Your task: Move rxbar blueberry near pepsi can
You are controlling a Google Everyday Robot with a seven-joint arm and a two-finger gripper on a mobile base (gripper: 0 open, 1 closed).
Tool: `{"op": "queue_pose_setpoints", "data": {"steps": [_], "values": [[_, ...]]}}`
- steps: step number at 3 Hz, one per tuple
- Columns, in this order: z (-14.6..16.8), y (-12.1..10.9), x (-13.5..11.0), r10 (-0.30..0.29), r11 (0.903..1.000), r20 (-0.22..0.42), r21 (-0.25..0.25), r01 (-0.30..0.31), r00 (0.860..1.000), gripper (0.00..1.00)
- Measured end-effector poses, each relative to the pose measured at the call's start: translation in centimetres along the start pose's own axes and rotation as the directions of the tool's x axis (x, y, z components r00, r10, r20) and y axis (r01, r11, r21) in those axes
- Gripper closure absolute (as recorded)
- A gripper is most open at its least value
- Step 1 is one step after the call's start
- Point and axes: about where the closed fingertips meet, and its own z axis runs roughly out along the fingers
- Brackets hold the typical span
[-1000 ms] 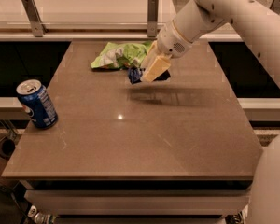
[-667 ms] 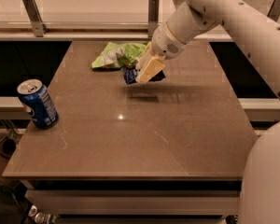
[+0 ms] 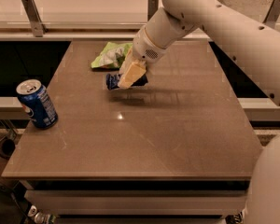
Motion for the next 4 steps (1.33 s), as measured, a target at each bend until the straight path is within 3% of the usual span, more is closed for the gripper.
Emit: {"op": "queue_pose_setpoints", "data": {"steps": [2, 4], "values": [[1.9, 3.4, -4.1, 0.002, 0.9998, -0.039, -0.02, -0.003, 0.999, 1.0], [3.4, 6.4, -7.8, -0.038, 0.9941, -0.046, -0.103, 0.033, 0.998, 1.0]]}}
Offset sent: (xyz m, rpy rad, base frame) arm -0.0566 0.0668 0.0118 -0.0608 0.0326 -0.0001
